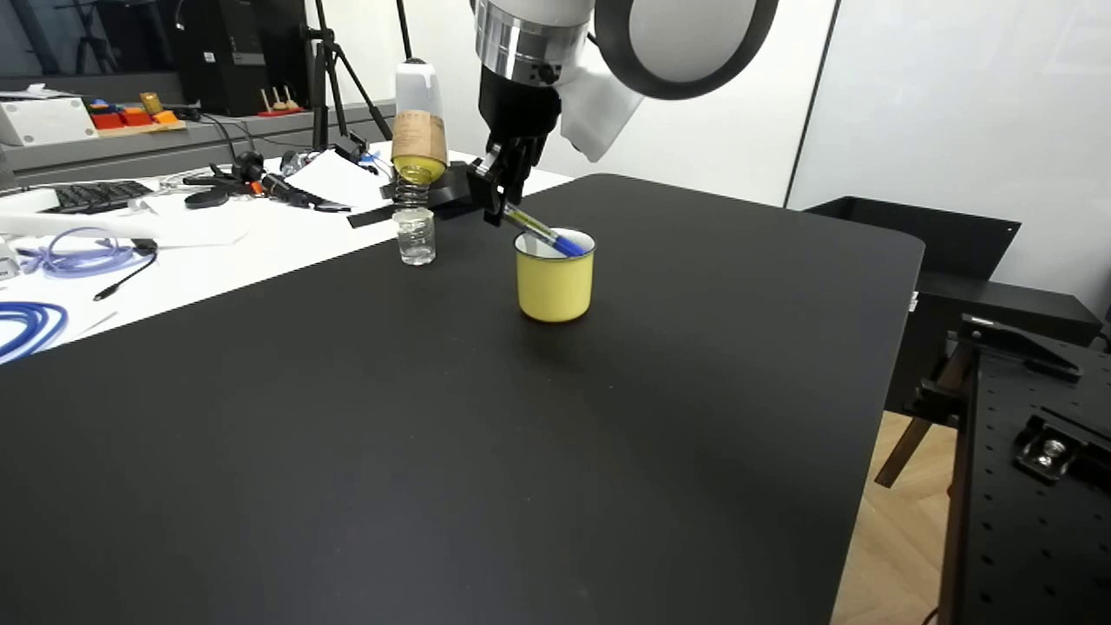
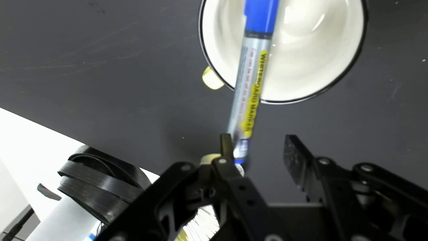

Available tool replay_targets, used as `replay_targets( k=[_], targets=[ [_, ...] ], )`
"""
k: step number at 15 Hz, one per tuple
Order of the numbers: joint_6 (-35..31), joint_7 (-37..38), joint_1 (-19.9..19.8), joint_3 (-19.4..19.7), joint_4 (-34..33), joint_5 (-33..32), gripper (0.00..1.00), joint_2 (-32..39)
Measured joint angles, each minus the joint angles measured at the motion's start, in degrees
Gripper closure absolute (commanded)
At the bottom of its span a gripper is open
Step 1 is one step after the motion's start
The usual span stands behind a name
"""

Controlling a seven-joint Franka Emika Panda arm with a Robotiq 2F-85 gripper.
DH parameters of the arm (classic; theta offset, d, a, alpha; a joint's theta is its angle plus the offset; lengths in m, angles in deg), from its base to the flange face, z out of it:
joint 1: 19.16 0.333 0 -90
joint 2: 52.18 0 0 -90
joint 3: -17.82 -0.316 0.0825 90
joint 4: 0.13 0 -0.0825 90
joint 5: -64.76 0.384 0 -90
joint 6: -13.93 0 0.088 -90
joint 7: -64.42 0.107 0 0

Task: Put the marker in the mug, put it back on the table, and then put it in the mug again

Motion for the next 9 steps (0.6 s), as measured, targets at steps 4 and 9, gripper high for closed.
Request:
replay_targets(
  k=[4,9],
  targets=[
    [1.05,-1.96,-2.61,-2.44,0.38,4.15,0.01,-0.54],
    [13.96,-20.04,-11.64,-18.02,1.86,25.18,0.0,-4.93]
  ],
)
